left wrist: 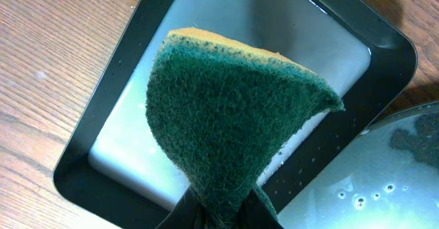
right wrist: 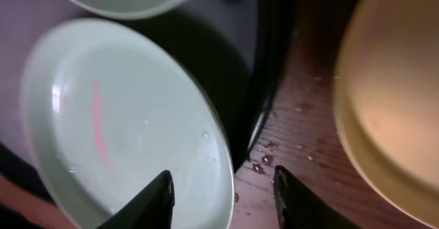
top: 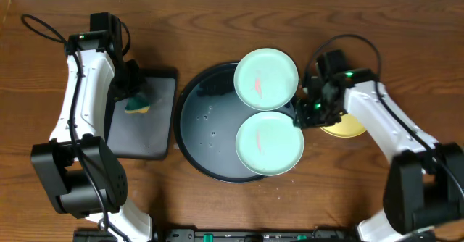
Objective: Clean dirty plates on tray and stack at the side
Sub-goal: 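Move right gripper to hold the lower pale green plate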
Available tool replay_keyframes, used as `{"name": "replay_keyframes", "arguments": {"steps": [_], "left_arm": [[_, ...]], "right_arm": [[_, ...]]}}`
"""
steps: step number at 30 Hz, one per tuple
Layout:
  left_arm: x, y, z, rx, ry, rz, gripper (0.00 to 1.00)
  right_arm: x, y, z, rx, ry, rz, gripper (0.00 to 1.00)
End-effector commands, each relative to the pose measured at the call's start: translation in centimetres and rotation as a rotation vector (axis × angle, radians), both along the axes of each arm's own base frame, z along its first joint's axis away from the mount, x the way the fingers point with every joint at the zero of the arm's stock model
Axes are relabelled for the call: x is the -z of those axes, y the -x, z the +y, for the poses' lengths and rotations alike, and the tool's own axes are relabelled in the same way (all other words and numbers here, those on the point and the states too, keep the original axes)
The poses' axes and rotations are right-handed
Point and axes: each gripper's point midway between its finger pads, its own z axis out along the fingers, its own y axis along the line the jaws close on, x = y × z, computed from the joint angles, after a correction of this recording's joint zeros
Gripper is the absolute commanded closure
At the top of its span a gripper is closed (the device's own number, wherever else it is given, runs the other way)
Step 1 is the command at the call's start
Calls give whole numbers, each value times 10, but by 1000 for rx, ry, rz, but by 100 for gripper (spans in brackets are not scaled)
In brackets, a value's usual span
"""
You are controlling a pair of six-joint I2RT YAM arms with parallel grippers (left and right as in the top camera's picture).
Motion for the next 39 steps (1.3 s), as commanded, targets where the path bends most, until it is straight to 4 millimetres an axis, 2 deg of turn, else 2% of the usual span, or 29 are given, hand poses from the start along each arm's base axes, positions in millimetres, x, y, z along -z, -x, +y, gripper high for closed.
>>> {"name": "replay_keyframes", "arguments": {"steps": [1, 4, 6, 8, 9, 13, 18, 22, 26, 28, 32, 36, 39], "left_arm": [[-2, -1, 3, 12, -15, -3, 89], [-2, -1, 3, 13, -15, -3, 89], [-2, -1, 3, 13, -15, -3, 89], [-2, -1, 3, 13, -15, -3, 89], [-2, -1, 3, 12, -15, -3, 92], [-2, -1, 3, 13, -15, -3, 92], [-4, -1, 3, 32, -16, -5, 92], [-18, 0, -2, 52, -13, -42, 93], [-38, 3, -20, 100, -19, -91, 93], [-41, 5, -31, 130, -13, -91, 93], [-40, 7, -67, 229, 68, -83, 92], [-35, 10, -86, 281, 71, -68, 93], [-24, 15, -102, 327, 75, -42, 93]], "right_arm": [[20, 12, 5, -43, 28, 68, 67], [25, 18, 8, -56, 36, 94, 81], [24, 20, 10, -62, 36, 96, 99], [22, 21, 16, -73, 16, 96, 99], [20, 21, 22, -83, 0, 94, 99], [7, 18, 49, -115, -18, 64, 99], [-15, -8, 106, -94, -86, -82, 99], [-10, -25, 135, -73, -123, -165, 99], [11, -20, 144, -79, -108, -128, 99], [21, -18, 143, -77, -98, -107, 99], [33, -14, 144, -74, -104, -61, 99], [33, -16, 143, -62, -103, -59, 99], [33, -16, 143, -63, -102, -59, 99]]}}
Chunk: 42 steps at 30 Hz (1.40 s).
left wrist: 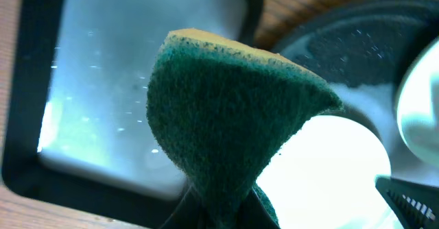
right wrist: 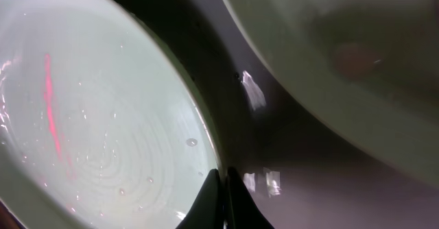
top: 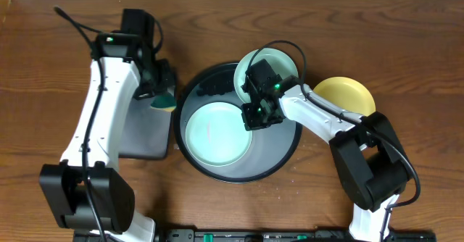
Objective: Clean dirty plates on tray and stack at the side
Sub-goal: 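Move right gripper to hold the lower pale green plate, then scrub the lower pale green plate with the sponge in left gripper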
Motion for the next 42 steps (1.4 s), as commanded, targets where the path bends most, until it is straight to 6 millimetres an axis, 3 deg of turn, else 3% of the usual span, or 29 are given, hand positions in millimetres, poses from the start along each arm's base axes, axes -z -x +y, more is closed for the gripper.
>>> {"name": "replay_keyframes", "arguments": {"steps": [1, 5, 10, 13, 16, 19, 24, 27, 30, 33, 37, 39, 42], "left_arm": [[17, 10, -21, 77, 12, 44, 93], [49, 24, -61, 153, 97, 76, 93], [94, 39, -87, 155, 105, 85, 92], [114, 45, -94, 122, 114, 73, 93], [131, 50, -87, 53, 78, 67, 93], [132, 52, -88, 51, 89, 77, 93], [127, 76, -121, 116, 284, 182, 93], [128, 88, -119, 79, 279, 236, 93], [130, 81, -113, 67, 246, 210, 92], [135, 65, -71, 24, 26, 130, 92], [133, 44, -33, 65, -188, 42, 93], [136, 40, -36, 112, -187, 34, 93], [142, 53, -66, 197, -18, 95, 92]], "right_arm": [[-4, -2, 4, 10, -17, 4, 99], [-4, -2, 5, 10, -17, 3, 99], [-4, -2, 5, 10, -17, 3, 99], [-4, -2, 5, 10, -18, 3, 99], [-4, -2, 5, 10, -17, 4, 99], [-4, -2, 5, 10, -17, 4, 99], [-4, -2, 5, 10, -17, 4, 99], [-4, -2, 5, 10, -17, 3, 99], [-4, -2, 5, 10, -18, 3, 99], [-4, -1, 4, 10, -16, 6, 99], [-4, -2, 4, 10, -17, 5, 99], [-4, -2, 5, 10, -18, 3, 99], [-4, -2, 5, 10, -17, 4, 99]]}}
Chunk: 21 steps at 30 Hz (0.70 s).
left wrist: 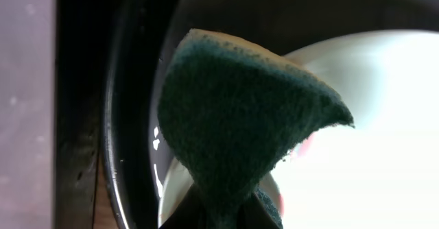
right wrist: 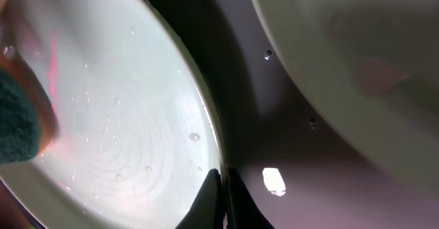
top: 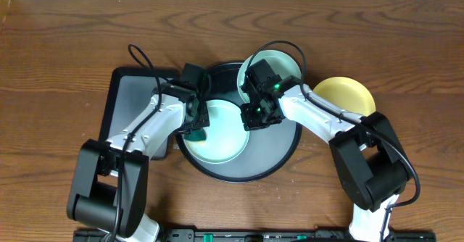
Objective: Clean dirty plates on tray and stack at the side
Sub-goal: 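Scrub the lower pale green plate with the sponge in left gripper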
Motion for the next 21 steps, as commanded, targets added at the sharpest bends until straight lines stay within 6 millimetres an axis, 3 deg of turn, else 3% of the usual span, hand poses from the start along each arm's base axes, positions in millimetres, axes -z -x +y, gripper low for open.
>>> {"name": "replay_keyframes", "arguments": {"steps": [1, 3, 8, 15, 18, 21], "left_arm": [[10, 17, -22, 140, 129, 96, 92], [6, 38, -47, 222, 268, 175, 92], [8, 57, -58, 313, 292, 239, 93], [21, 36, -61, 333, 273, 169, 93], [26, 18, -41, 284, 139, 105, 93], [25, 0, 9, 21, -134, 24, 93]], "right_arm": [[-3, -3, 2, 12, 0, -3, 99], [-3, -3, 2, 12, -1, -3, 99], [-3, -3, 2, 12, -2, -5, 99], [-5, -4, 7, 7, -28, -5, 99], [-4, -3, 6, 6, -25, -1, 99], [-4, -3, 6, 6, -24, 0, 99]]}}
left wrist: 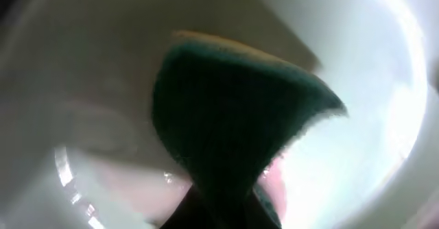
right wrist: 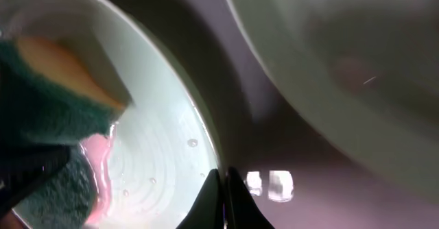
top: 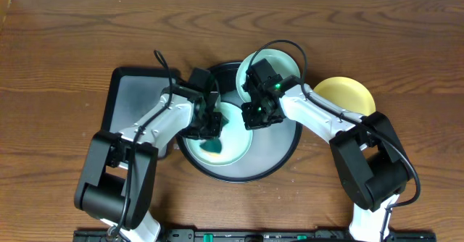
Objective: Clean dirty plates on tray and stack at the side
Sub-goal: 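Scrub the lower pale green plate with the sponge in left gripper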
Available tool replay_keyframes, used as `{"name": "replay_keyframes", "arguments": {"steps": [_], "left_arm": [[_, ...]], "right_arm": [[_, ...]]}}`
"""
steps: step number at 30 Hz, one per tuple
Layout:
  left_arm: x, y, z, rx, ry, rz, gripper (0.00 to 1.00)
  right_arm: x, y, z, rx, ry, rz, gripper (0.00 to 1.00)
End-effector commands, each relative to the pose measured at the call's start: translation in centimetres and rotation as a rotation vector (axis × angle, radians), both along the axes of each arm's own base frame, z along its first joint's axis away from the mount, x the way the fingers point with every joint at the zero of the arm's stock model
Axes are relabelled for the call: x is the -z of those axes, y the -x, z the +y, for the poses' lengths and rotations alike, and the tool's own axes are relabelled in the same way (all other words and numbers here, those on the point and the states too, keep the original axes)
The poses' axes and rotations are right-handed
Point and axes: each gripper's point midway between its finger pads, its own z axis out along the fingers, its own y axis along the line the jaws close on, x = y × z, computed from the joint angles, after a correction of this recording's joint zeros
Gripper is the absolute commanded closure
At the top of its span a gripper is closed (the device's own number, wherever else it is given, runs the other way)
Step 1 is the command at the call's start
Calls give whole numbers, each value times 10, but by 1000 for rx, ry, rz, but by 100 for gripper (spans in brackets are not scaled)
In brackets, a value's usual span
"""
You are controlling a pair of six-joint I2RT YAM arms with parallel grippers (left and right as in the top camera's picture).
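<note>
A pale green plate lies in the round dark tray. My left gripper is shut on a green and yellow sponge, which presses on the plate's face over a smeared pink stain. The sponge shows in the right wrist view too. My right gripper is shut on the plate's right rim. A second green plate with a pink mark sits at the tray's far side. A yellow plate lies on the table to the right.
A rectangular black tray holding water sits left of the round tray. The wooden table spreads all around.
My left gripper has moved the sponge from the plate's left edge onto its middle. The pink streak now looks smeared. My right gripper still holds the rim.
At first my left gripper held the sponge over the black tray, and my right stood open by the near plate's edge. Then the right was shut on that plate's rim, the plate lying further left. The sponge reached the plate's left edge, and now its middle.
</note>
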Motion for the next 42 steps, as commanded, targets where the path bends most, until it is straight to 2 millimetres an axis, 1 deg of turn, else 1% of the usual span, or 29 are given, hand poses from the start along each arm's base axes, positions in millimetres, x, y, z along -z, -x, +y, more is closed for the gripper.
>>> {"name": "replay_keyframes", "arguments": {"steps": [1, 2, 4, 6, 7, 8, 10, 11, 12, 13, 16, 18, 19, 21, 23, 25, 26, 28, 29, 31, 34, 35, 39, 40, 42], "left_arm": [[8, -24, 71, -303, -383, -122, 93], [8, -22, 75, -331, -403, -117, 92], [9, -13, 73, -320, -400, -77, 93], [11, 2, 64, -269, -348, -2, 92], [13, 15, 41, -111, -221, 71, 93], [12, 25, 23, -10, -111, 113, 92], [2, 40, -11, 156, 108, 162, 93], [-3, 44, -23, 202, 187, 164, 92], [-4, 41, -26, 207, 205, 154, 93], [-3, 35, -29, 210, 212, 125, 92], [-2, 10, -33, 219, 210, 13, 92], [0, -5, -28, 220, 165, -51, 93], [1, -10, -24, 218, 137, -69, 92], [7, -23, -3, 150, 1, -111, 92], [10, -32, 26, 12, -162, -136, 92], [9, -33, 56, -163, -315, -146, 93], [6, -26, 75, -308, -409, -133, 93], [7, -15, 79, -368, -428, -94, 93], [8, -8, 75, -359, -407, -56, 93], [12, 12, 58, -278, -314, 55, 92], [11, 29, 29, -117, -149, 143, 92], [9, 32, 16, -50, -69, 160, 93], [-4, 41, -27, 185, 206, 159, 91], [-5, 39, -29, 189, 219, 151, 88], [-4, 32, -29, 191, 215, 122, 88]], "right_arm": [[-5, 0, 8, -2, -36, 11, 99], [-5, 0, 8, -2, -36, 10, 99], [-5, 0, 8, -2, -36, 10, 99], [-5, 0, 8, -2, -36, 10, 99], [-5, 0, 9, -2, -37, 9, 99], [-5, 0, 9, -2, -37, 8, 99], [-5, 0, 9, -2, -37, 8, 99], [-5, 0, 9, -2, -38, 8, 99], [-5, 0, 9, -3, -37, 8, 99], [-5, 0, 9, -3, -38, 7, 99], [-5, 0, 9, -3, -37, 8, 99], [-5, 0, 9, -3, -37, 9, 99], [-5, 0, 8, -3, -36, 10, 99], [-5, 0, 8, -3, -35, 11, 99], [-5, 0, 8, -3, -36, 10, 99], [-5, 0, 8, -3, -36, 11, 99], [-5, 0, 8, -3, -35, 11, 99], [-5, 0, 8, -3, -36, 11, 99], [-5, 0, 8, -3, -36, 11, 99], [-5, 0, 8, -2, -35, 11, 99], [-5, 0, 8, -3, -36, 11, 99], [-5, 0, 8, -3, -36, 11, 99], [-5, 0, 8, -3, -35, 11, 99], [-5, 0, 8, -3, -35, 11, 99], [-5, 1, 8, -6, -35, 10, 99]]}}
